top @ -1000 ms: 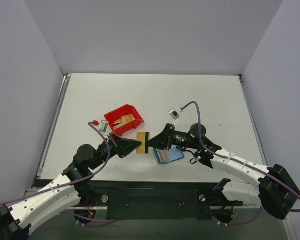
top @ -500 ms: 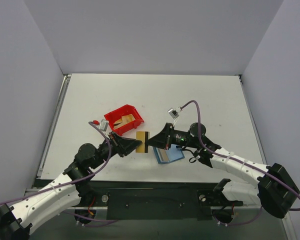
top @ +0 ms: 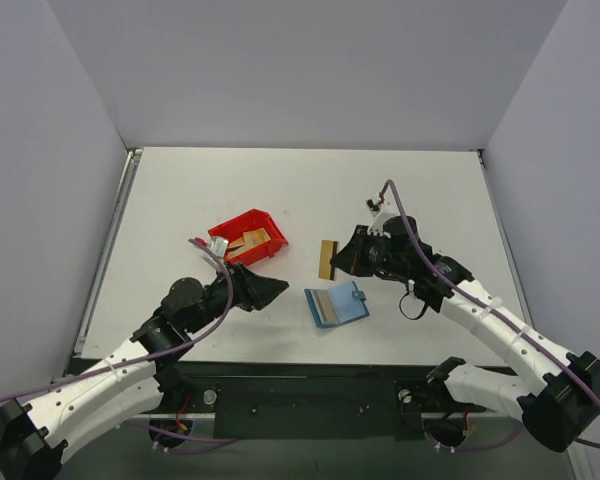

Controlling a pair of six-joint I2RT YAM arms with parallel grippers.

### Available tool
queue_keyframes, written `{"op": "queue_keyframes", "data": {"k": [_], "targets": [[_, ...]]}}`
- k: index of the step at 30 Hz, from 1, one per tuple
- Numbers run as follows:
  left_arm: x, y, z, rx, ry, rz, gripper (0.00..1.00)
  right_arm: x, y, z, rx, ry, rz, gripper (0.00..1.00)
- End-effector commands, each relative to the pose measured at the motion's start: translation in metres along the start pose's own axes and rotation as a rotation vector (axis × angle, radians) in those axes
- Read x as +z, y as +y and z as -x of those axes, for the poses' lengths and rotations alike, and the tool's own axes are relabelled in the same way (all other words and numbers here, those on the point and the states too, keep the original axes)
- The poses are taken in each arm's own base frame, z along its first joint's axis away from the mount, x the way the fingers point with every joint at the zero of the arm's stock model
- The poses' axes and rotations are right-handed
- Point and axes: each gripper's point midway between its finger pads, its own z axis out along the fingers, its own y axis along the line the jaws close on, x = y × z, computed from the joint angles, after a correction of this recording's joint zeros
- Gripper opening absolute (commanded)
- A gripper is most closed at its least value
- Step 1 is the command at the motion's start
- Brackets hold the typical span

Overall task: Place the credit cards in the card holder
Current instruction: Insert the credit card into the card holder.

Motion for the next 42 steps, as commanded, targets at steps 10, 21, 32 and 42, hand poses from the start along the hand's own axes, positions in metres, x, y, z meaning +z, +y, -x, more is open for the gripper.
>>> {"op": "queue_keyframes", "data": {"k": [10,21,32,42], "targets": [[0.072,-0.001,-0.021,0.157,0.151,0.029,0.16,-0.012,-0.111,-0.053,-0.036,0.431,-0.455,0.0],[0.141,0.002,-0.088,0.208,0.302,0.035,0.0,-0.005,-0.137,-0.075,-0.024,0.53,-0.541,0.0],[0.153,0.057,-0.149,0.188,0.452,0.151,0.0,-0.019,-0.162,-0.077,-0.07,0.557,-0.682,0.0],[0.134,0.089,-0.166,0.194,0.504,0.242,0.0,-0.026,-0.168,-0.086,-0.079,0.597,-0.704,0.0]]}}
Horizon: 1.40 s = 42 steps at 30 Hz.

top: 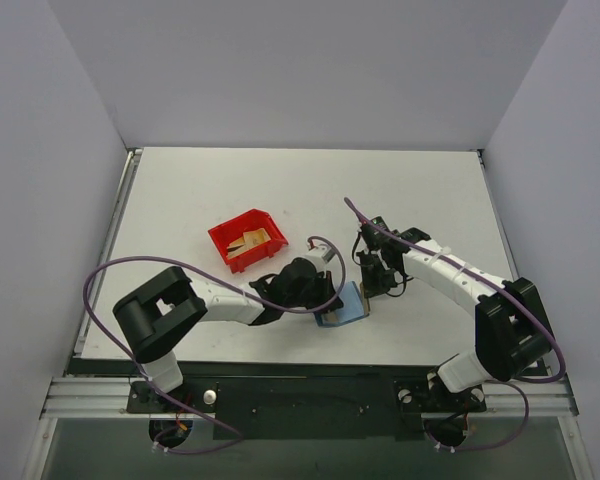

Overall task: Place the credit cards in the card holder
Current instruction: Insert the credit card into the card holder.

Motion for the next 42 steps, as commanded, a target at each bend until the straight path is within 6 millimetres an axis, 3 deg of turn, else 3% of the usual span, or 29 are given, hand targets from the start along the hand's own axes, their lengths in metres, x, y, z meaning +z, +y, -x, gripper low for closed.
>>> {"op": "queue_keyframes", "data": {"k": [1,13,20,25,29,33,37,42], "targets": [[0.001,0.008,-0.008,0.002,0.007,0.021,0.0,-0.002,-0.009,-0.01,-0.018,0.046,-0.043,0.0],[-0.007,0.041,-0.042,-0.02,0.073,0.103,0.0,0.001,0.017,-0.022,-0.011,0.09,0.12,0.0],[-0.023,0.049,-0.035,0.01,0.054,0.17,0.0,0.004,0.032,-0.033,0.016,0.117,0.215,0.0],[-0.039,0.055,-0.019,0.062,0.02,0.251,0.0,0.004,0.047,-0.038,0.044,0.12,0.305,0.0],[-0.048,0.048,-0.005,0.09,-0.014,0.252,0.0,0.008,0.047,-0.041,0.065,0.111,0.3,0.0],[-0.049,0.03,0.011,0.111,-0.056,0.188,0.0,0.014,0.039,-0.041,0.087,0.098,0.252,0.0],[-0.037,0.013,0.022,0.127,-0.074,0.126,0.0,0.017,0.025,-0.04,0.121,0.068,0.172,0.0],[-0.012,0.002,0.018,0.121,-0.041,0.061,0.0,0.013,0.012,-0.038,0.159,0.016,0.114,0.0]]}}
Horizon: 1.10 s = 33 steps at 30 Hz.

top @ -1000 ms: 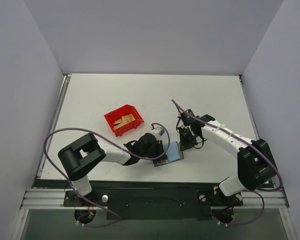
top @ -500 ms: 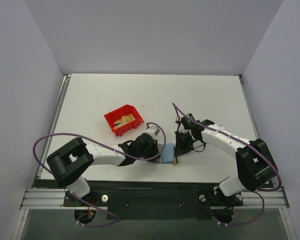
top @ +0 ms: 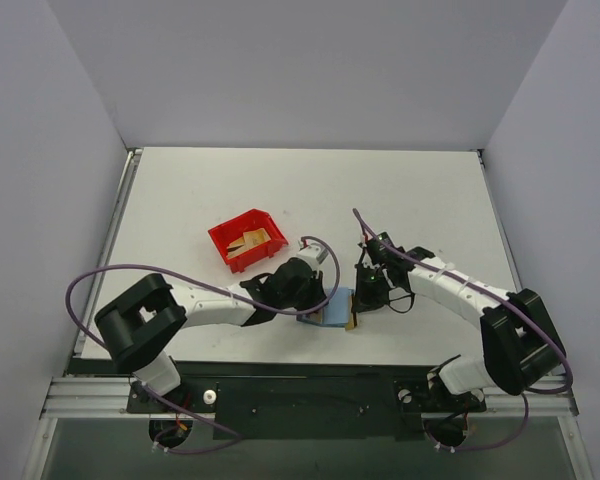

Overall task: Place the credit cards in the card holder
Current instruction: Insert the credit card into the card holder.

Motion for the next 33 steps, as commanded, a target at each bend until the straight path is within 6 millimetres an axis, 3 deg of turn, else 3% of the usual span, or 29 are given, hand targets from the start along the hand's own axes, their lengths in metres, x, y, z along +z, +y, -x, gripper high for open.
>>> {"op": "queue_keyframes", "data": {"k": [1,8,14,23,33], "targets": [[0.016,-0.035,0.017,0.015,-0.029,-0.135,0.0,-0.005,-0.023,0.0,0.038,-0.055,-0.117,0.0],[0.029,-0.049,0.01,0.018,-0.003,-0.178,0.0,-0.001,-0.026,-0.002,0.041,-0.042,-0.128,0.0],[0.04,-0.046,0.0,0.02,0.023,-0.167,0.0,0.001,-0.028,-0.002,0.039,-0.037,-0.135,0.0],[0.048,-0.013,-0.031,0.046,0.11,-0.054,0.0,0.004,-0.034,-0.004,0.039,-0.027,-0.161,0.0],[0.036,0.033,-0.058,0.106,0.203,0.131,0.0,0.005,-0.039,-0.004,0.037,-0.029,-0.189,0.0]]}}
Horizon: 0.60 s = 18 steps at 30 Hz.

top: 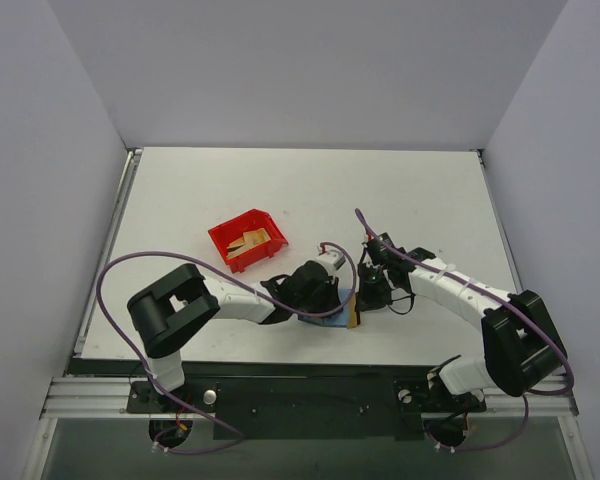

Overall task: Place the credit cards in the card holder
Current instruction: Insert the credit card into the card holder.

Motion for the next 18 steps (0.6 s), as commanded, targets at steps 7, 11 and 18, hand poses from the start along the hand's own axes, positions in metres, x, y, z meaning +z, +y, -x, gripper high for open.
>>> {"op": "queue_keyframes", "data": {"k": [7,11,18], "targets": [[-0.03,0.08,-0.05,0.103,0.205,0.369,0.0,0.008,-0.031,-0.008,0.004,0.019,-0.139,0.0],[-0.039,0.089,-0.049,0.111,0.21,0.426,0.0,0.009,-0.032,-0.009,0.004,0.021,-0.145,0.0],[-0.049,0.095,-0.059,0.103,0.234,0.442,0.0,0.008,-0.033,-0.008,0.002,0.019,-0.152,0.0]]}}
